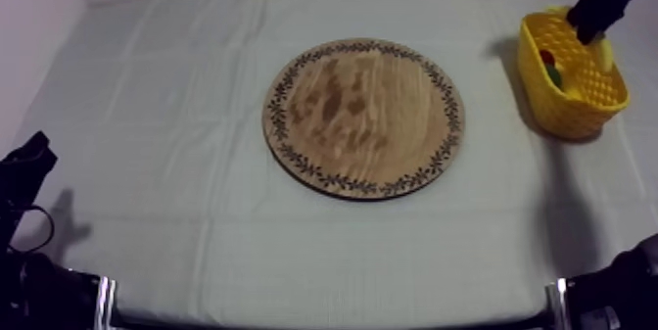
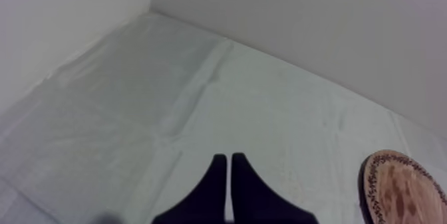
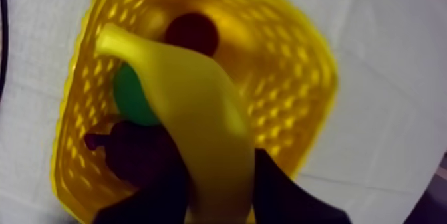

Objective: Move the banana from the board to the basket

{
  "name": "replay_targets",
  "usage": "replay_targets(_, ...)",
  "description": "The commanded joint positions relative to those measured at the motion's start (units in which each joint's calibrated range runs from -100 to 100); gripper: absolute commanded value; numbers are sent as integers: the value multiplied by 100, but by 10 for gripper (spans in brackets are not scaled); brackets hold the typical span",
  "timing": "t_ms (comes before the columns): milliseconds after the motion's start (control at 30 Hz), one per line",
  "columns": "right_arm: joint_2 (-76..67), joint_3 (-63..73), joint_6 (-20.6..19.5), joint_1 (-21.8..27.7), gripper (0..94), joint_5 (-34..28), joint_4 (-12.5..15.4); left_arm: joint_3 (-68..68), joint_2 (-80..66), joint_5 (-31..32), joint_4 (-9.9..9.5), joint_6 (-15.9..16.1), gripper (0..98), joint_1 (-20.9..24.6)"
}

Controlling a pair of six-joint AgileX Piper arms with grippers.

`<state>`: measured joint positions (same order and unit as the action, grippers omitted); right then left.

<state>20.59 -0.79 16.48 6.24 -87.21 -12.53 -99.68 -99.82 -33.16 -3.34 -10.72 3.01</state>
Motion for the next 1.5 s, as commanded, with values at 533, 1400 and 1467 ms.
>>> replay_targets(533, 525, -284, -380, 65, 822, 646, 115, 1, 0, 1, 0, 0, 1, -1)
replay_targets(1400, -2034, -1840, -869, 208, 581, 886, 601, 1, 0, 1, 0, 0, 1, -1)
replay_targets(1467, -2353, -2090, -915, 199, 534, 1051, 611, 1, 0, 1, 0, 0, 1, -1)
